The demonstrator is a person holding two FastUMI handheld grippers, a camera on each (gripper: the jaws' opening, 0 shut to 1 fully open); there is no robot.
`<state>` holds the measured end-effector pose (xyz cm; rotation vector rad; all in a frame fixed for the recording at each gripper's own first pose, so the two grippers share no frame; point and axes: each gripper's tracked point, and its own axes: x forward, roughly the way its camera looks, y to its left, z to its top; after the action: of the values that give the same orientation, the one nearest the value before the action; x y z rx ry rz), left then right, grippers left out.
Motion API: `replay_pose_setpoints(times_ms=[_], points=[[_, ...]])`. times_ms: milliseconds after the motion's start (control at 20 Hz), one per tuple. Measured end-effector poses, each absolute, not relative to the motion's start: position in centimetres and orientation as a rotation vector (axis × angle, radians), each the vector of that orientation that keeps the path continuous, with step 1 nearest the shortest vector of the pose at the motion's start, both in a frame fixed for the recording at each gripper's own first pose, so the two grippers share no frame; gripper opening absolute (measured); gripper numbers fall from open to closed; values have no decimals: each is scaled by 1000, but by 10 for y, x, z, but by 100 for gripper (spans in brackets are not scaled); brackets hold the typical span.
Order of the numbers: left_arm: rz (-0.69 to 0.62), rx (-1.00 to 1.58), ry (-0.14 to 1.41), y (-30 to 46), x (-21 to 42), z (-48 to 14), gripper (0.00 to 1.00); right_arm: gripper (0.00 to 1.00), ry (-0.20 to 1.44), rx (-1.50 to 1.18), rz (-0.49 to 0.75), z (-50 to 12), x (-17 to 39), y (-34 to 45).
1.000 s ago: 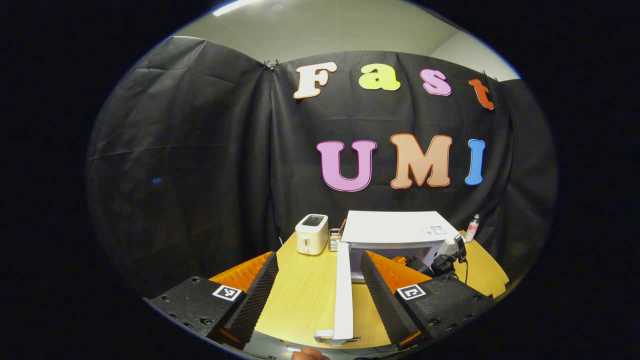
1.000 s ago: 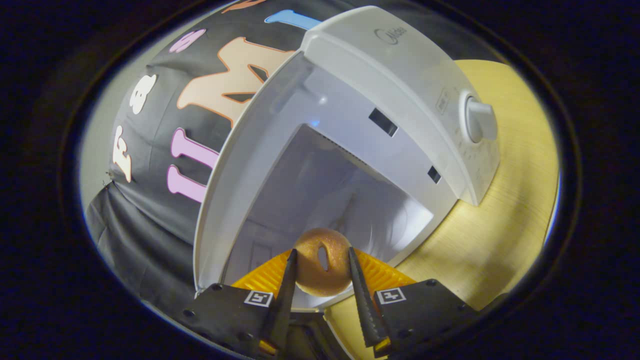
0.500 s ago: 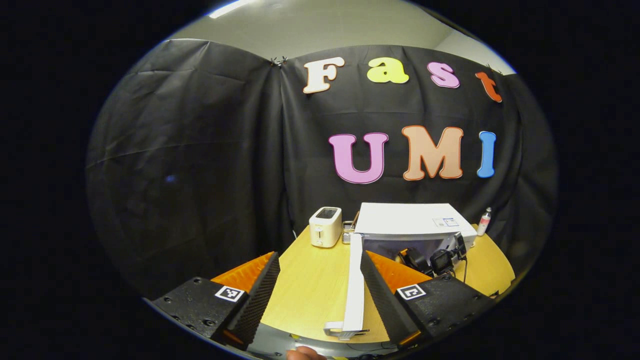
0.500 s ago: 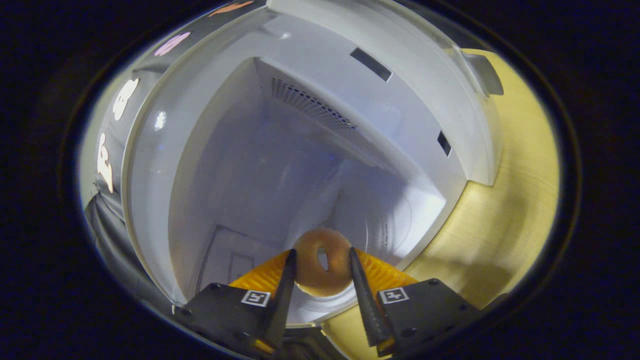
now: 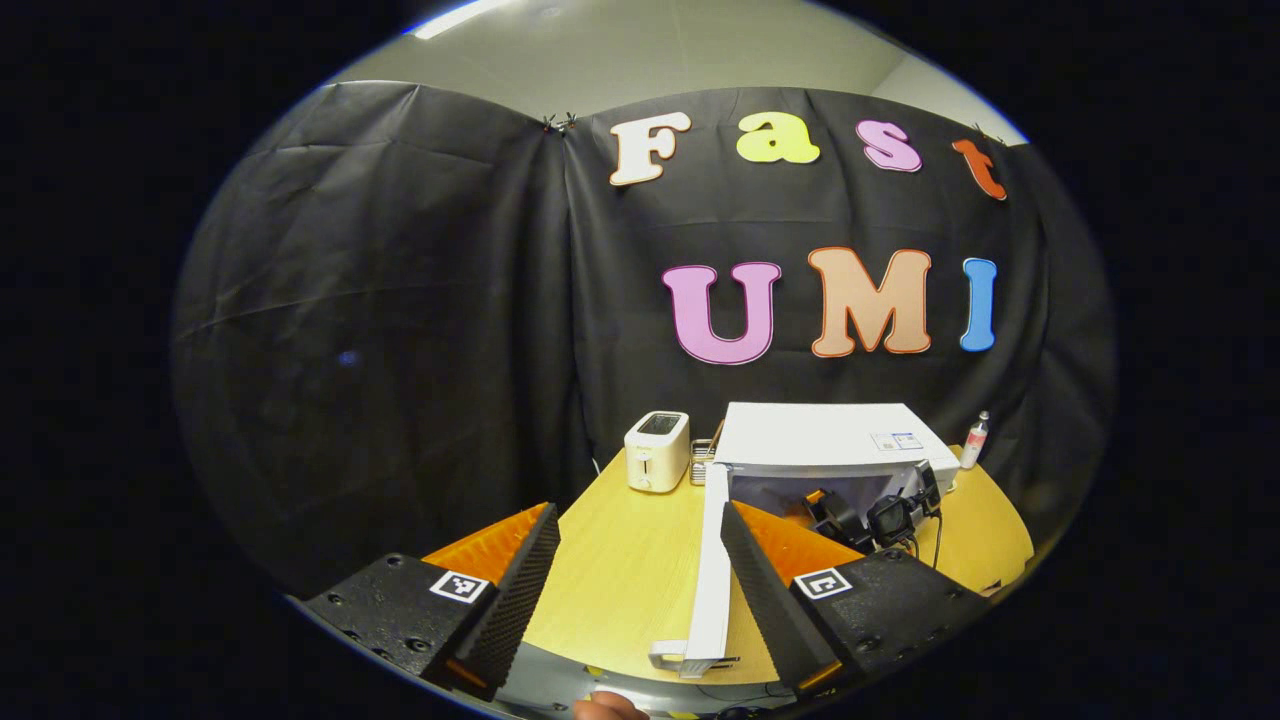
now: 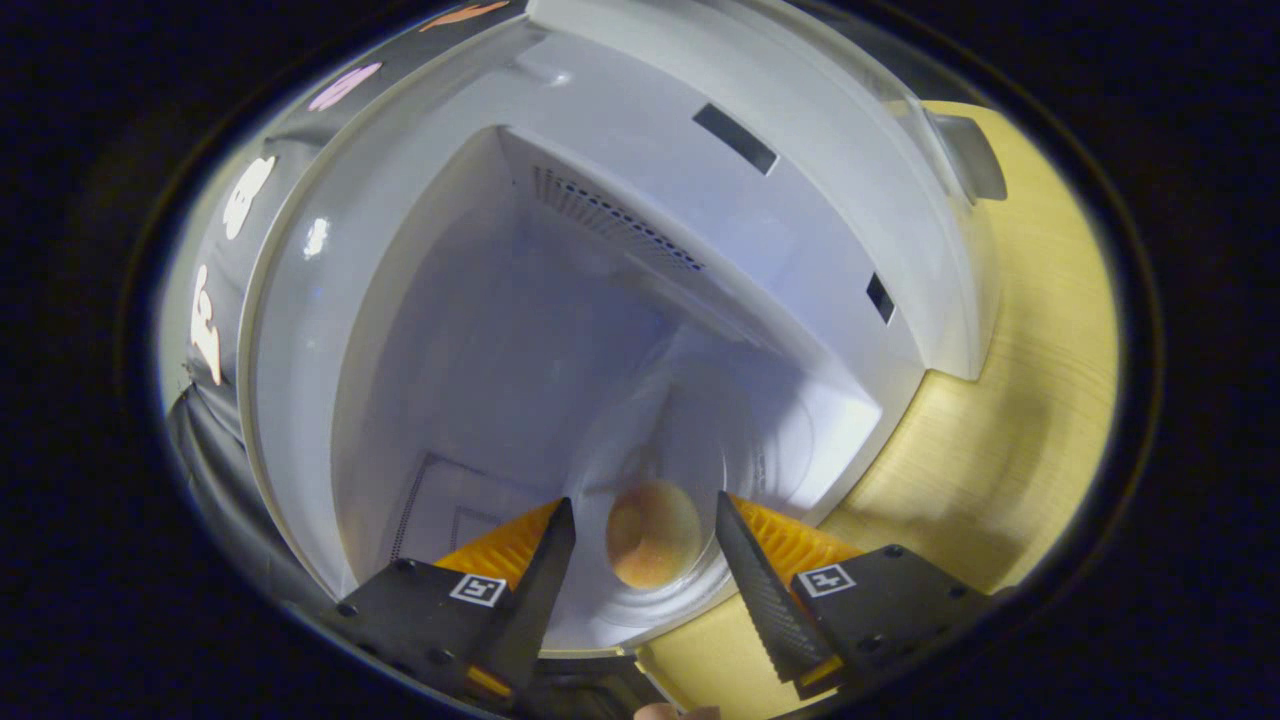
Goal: Open the microwave oven with the left hand, put the food in, and close the microwave oven.
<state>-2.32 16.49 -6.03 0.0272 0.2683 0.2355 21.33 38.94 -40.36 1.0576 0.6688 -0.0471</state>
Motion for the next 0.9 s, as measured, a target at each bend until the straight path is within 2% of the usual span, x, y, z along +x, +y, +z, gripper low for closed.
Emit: replay_pose_setpoints(times_ms=[50,400,750,800,850,900], points=[[236,23,268,165,-23,-60,95,82,662,1045,-44,-401,212,387],[233,35,246,166,-27,-55,95,81,588,965,31,-370,200,367],[232,71,214,175,-38,-52,96,81,510,874,158,-316,168,345],[226,69,222,176,-40,-57,95,92,489,837,191,-305,163,340],[209,59,239,175,-43,-64,95,81,464,796,221,-294,157,336],[204,44,259,177,-45,-73,94,81,438,753,243,-284,154,330]])
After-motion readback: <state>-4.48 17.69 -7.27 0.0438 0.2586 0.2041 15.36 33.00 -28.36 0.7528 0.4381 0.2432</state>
